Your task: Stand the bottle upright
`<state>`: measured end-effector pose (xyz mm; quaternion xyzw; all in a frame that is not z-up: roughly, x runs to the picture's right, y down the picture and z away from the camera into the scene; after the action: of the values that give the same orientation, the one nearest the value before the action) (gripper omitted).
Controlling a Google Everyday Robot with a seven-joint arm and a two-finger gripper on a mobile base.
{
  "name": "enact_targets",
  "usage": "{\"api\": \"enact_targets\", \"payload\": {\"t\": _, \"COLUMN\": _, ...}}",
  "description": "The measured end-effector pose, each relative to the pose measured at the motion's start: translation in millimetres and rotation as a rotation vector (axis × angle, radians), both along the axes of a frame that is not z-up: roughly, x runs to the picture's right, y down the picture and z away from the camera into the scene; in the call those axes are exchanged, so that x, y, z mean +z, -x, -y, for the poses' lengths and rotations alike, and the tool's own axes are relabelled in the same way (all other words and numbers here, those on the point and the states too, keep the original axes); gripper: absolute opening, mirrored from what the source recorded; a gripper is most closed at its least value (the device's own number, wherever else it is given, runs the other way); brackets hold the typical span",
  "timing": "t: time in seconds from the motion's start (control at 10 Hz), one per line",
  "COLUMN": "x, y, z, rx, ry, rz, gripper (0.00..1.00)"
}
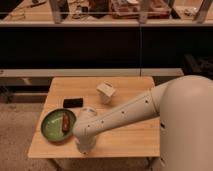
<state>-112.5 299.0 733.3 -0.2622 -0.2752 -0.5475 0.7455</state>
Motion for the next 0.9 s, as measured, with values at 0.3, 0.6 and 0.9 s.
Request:
{"api": "enact_targets", "payload": {"t": 0.3, "x": -29.1, "y": 2.8, "z": 31.4, "rx": -0.020, "ry": -0.037, "rz": -0.031, "gripper": 0.00}}
{"api": "enact_targets", "payload": {"t": 0.6, "x": -49.2, "y": 3.4, "z": 57.5, "rx": -0.028, "ry": -0.059, "rz": -0.016, "gripper": 0.00}}
{"api": "enact_targets", "payload": {"t": 0.9, "x": -62.2, "y": -0.8, "z": 82.3, "rx": 0.042, "ry": -0.003, "rz": 0.103, "gripper": 0.00}}
